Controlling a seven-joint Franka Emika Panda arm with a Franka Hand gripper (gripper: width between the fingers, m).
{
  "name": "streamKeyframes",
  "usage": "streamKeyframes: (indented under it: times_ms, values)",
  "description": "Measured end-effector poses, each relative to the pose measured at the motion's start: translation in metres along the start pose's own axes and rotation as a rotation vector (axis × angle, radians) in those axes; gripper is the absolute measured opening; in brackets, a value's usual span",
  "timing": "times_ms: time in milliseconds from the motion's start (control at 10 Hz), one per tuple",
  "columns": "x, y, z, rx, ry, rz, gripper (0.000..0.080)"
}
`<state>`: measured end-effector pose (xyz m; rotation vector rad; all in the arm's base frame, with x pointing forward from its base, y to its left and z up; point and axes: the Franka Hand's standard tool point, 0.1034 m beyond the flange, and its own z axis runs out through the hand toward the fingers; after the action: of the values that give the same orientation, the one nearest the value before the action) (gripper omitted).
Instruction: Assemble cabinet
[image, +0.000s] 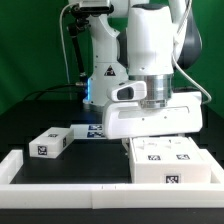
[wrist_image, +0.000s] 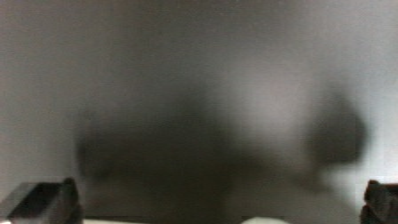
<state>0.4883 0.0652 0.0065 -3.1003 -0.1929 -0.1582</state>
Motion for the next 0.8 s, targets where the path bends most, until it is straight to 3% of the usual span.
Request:
streamKeyframes:
  times_ms: [600, 700, 800]
  values:
    - [0.002, -0.0018, 0.0002, -0.003, 0.031, -0.023, 0.0797]
    - [0.0027, 0.0008, -0.0001, -0.004, 0.033, -0.041, 0.0667]
    - [0.0032, 0.0036, -0.0003, -0.005, 0.033, -0.044, 0.0667]
